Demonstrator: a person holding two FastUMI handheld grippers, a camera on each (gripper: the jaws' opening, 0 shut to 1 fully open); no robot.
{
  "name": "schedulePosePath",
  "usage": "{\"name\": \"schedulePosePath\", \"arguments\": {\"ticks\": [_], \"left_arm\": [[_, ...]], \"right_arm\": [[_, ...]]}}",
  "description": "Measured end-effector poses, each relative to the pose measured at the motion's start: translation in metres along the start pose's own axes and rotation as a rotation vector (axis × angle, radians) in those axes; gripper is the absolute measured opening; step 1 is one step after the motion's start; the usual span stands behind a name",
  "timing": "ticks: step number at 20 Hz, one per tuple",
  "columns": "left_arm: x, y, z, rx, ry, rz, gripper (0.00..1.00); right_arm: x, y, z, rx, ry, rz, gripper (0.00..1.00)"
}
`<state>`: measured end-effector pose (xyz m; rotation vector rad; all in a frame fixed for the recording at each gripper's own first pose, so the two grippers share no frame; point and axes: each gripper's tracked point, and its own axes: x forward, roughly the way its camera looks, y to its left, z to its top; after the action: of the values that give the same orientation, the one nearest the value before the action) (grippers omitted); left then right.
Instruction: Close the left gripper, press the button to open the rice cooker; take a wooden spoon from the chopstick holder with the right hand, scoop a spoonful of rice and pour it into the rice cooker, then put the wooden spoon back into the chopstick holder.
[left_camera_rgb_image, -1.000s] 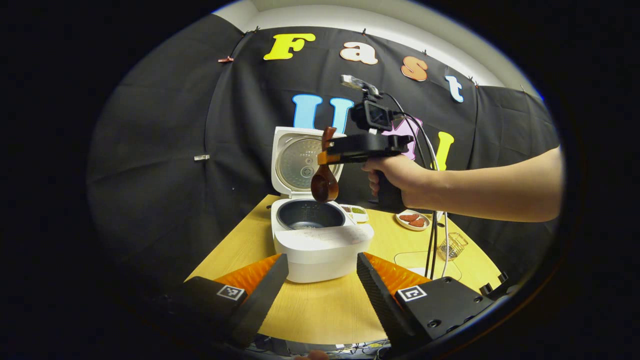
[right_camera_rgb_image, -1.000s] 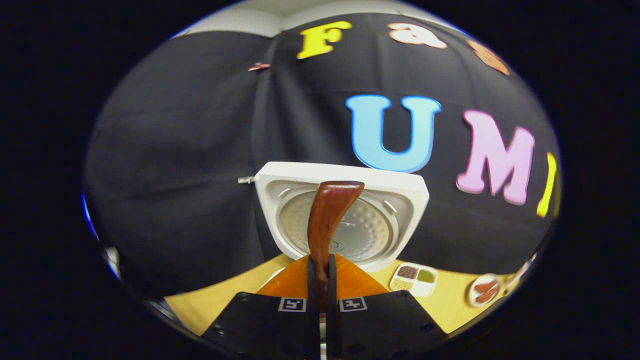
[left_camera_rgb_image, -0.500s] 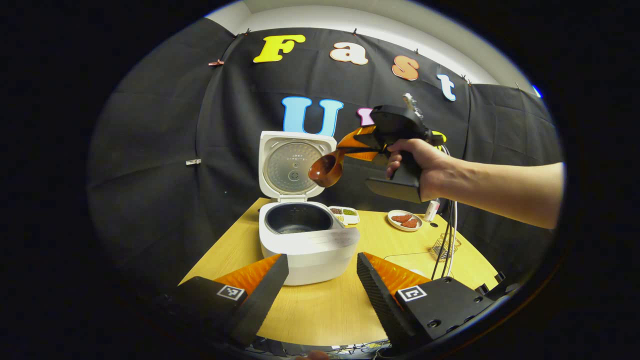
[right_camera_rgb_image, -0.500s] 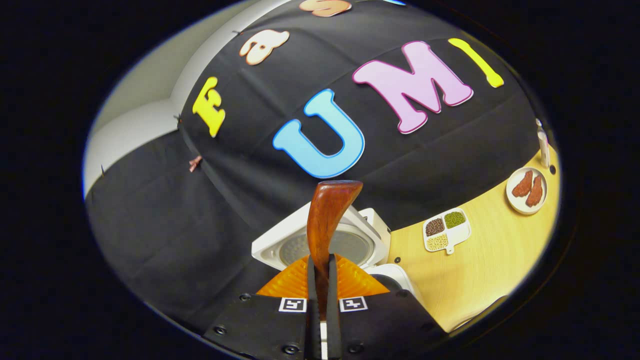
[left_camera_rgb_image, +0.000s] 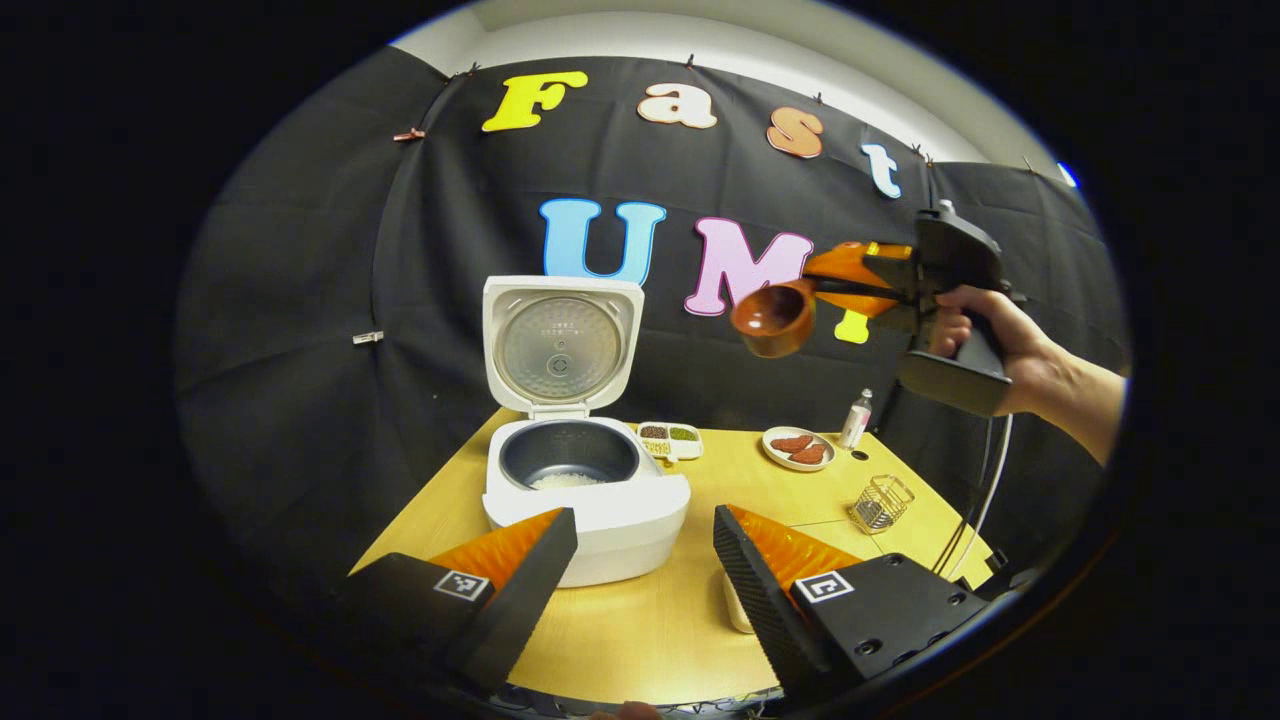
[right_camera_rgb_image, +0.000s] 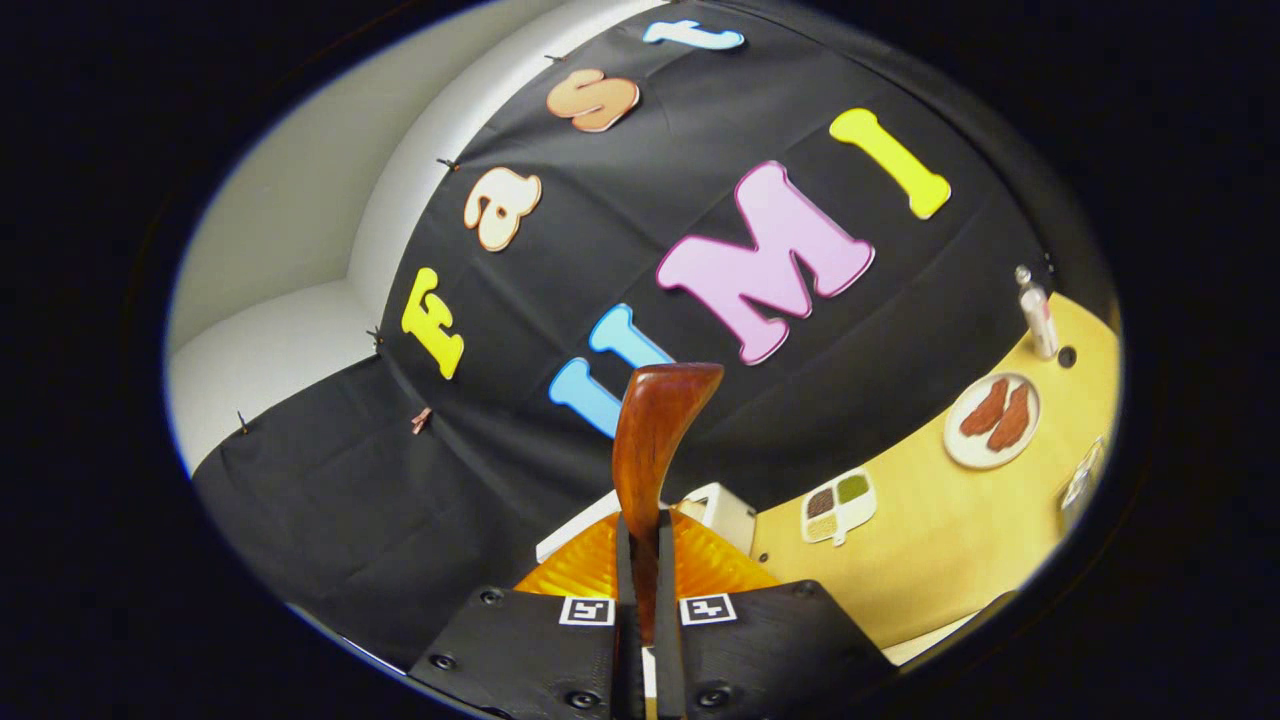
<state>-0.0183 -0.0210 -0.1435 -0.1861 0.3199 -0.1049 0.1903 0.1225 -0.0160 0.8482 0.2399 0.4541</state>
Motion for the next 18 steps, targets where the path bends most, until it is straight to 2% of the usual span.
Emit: {"name": "schedulePosePath", "arguments": {"ticks": [5,8,12,18], "left_arm": [[0.019,-0.031,0.008,0.028,-0.002,-0.009,0.95],[0.027,-0.051,0.011,0.037,0.001,-0.021,0.95],[0.034,-0.069,0.009,0.056,0.019,-0.004,0.95],[0.042,-0.078,0.013,0.049,0.032,0.063,0.95]], "right_arm": [[-0.053,-0.068,0.052,0.0,-0.062,-0.07,0.09],[-0.08,-0.123,0.072,-0.043,-0.072,-0.132,0.09],[-0.111,-0.201,0.083,-0.126,-0.053,-0.236,0.09],[-0.127,-0.308,0.066,-0.219,0.028,-0.37,0.09]]}}
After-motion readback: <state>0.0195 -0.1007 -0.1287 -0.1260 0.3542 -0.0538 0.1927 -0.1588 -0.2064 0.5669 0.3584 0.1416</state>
